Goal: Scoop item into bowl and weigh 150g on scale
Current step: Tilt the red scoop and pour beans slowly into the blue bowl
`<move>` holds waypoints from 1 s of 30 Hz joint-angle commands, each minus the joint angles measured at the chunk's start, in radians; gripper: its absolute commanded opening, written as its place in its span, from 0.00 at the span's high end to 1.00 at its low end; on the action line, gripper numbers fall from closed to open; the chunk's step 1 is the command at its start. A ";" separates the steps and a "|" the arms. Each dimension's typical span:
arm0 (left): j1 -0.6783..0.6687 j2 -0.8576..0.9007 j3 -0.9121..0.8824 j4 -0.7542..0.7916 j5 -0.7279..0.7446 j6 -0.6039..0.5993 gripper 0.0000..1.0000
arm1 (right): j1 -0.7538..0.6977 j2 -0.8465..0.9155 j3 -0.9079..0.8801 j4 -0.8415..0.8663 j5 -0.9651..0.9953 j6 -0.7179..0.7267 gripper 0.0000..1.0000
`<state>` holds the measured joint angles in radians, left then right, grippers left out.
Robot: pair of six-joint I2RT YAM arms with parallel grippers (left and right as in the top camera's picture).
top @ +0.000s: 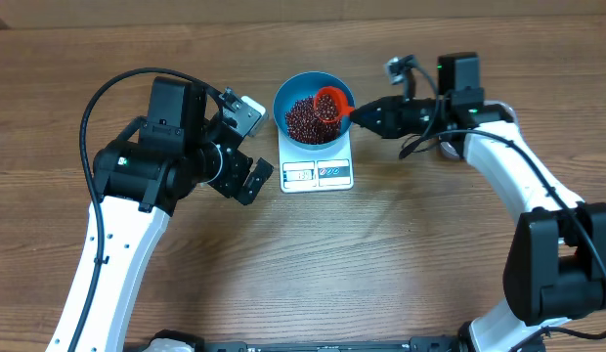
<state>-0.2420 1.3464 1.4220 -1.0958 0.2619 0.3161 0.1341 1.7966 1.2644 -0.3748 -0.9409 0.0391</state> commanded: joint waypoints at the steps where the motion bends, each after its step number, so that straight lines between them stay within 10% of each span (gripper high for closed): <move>1: 0.000 0.000 0.021 0.000 0.019 -0.010 0.00 | 0.043 -0.001 -0.001 0.023 0.158 -0.128 0.96; 30: 0.000 0.000 0.021 0.000 0.019 -0.010 0.00 | 0.062 -0.001 -0.001 0.119 0.192 -0.360 0.96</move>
<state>-0.2420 1.3464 1.4220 -1.0958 0.2619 0.3157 0.1925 1.7966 1.2644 -0.2626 -0.7509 -0.2546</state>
